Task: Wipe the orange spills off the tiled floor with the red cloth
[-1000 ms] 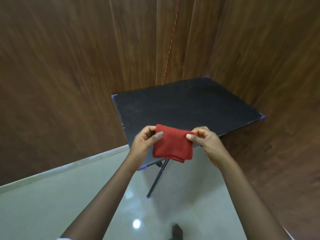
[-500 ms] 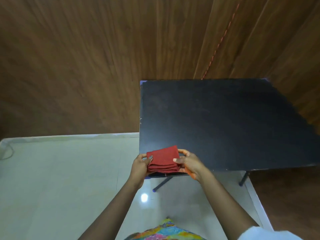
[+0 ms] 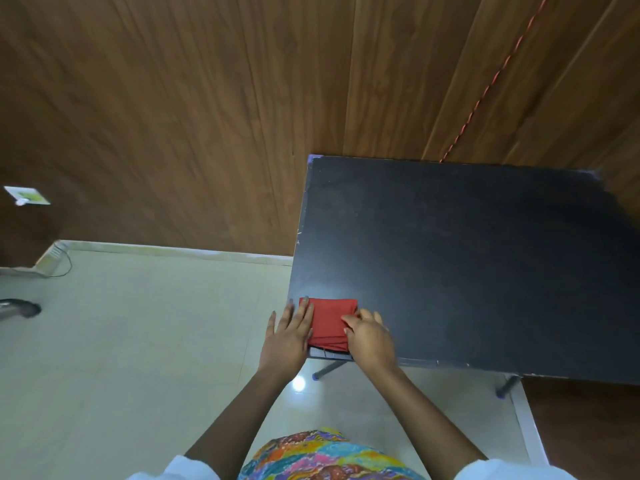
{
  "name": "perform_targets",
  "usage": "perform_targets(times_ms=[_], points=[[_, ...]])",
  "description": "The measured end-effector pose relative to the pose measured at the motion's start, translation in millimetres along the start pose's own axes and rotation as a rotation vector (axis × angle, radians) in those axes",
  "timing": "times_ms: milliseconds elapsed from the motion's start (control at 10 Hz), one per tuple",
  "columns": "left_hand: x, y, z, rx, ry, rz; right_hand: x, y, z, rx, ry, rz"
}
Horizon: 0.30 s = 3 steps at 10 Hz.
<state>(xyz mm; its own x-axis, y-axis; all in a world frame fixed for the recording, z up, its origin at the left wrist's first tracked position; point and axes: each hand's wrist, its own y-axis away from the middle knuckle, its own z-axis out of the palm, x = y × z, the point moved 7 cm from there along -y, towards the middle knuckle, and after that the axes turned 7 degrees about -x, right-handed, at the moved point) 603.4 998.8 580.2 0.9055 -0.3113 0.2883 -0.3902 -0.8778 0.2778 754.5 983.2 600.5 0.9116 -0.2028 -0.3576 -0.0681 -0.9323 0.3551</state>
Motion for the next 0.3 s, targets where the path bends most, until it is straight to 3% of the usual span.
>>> perform_targets(times_ms=[100,200,300], points=[[-10.1,0.8,3.8,-0.134,-0.133,-0.029,5.5,2.9,7.4,0.003,0.107,0.036],[-5.6,-2.2,0.4,-0.154,-0.065,-0.004,12.1,3.6,8.5,0.008,-0.037,0.062],[-0.4,-5.4,-18.2,-0.102,-0.036,0.020,17.1,4.9,-4.1,0.110,-0.374,0.063]])
